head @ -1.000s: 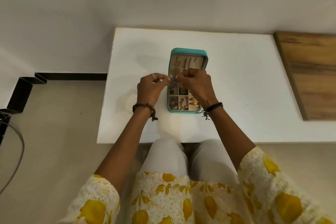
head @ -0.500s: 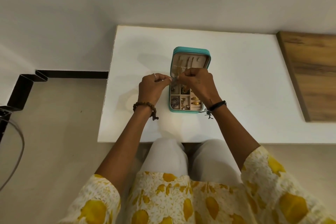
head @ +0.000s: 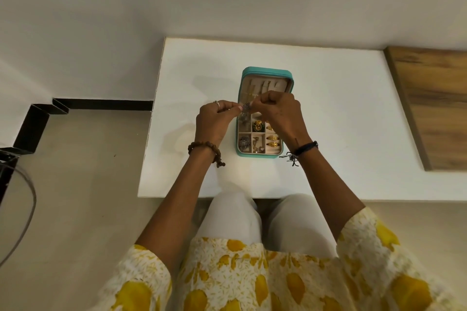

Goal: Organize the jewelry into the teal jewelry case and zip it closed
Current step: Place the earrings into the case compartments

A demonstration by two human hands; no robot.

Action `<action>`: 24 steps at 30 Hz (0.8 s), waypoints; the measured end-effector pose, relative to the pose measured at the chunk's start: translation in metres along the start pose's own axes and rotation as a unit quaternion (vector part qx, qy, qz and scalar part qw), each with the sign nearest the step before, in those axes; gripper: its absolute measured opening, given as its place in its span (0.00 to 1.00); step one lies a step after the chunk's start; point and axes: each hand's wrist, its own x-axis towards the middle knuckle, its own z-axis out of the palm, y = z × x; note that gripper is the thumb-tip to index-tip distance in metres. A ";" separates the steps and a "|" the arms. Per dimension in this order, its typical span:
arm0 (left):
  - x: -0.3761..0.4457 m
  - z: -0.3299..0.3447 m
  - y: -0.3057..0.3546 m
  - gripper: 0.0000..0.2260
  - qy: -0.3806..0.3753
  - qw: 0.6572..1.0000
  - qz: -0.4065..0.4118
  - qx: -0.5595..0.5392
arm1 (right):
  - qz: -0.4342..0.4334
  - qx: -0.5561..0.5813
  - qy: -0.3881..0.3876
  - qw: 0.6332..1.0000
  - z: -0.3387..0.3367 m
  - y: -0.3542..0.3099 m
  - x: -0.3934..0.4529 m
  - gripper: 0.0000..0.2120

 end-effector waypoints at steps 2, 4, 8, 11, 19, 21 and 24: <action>0.000 0.001 -0.003 0.09 -0.003 1.000 -0.005 0.002 | 0.000 -0.009 -0.003 1.000 0.002 0.004 0.000 0.04; 0.002 0.003 -0.007 0.09 -0.006 1.000 -0.011 0.005 | 0.000 -0.023 -0.008 1.000 0.003 0.007 0.001 0.04; 0.006 0.007 -0.016 0.10 -0.010 1.000 -0.022 0.021 | 0.009 -0.037 -0.006 0.999 0.008 0.018 0.002 0.04; 0.010 0.011 -0.025 0.11 -0.019 0.997 -0.021 0.067 | 0.022 -0.053 -0.012 0.998 0.012 0.028 0.004 0.07; 0.016 0.025 -0.034 0.08 0.033 0.971 0.039 0.236 | -0.027 -0.191 0.004 0.981 0.018 0.033 0.007 0.10; 0.016 0.028 -0.034 0.07 0.046 0.963 0.056 0.260 | -0.043 -0.231 0.011 0.972 0.019 0.030 0.008 0.11; 0.016 0.030 -0.034 0.06 0.052 0.967 0.062 0.240 | -0.064 -0.296 0.018 0.953 0.020 0.026 0.010 0.12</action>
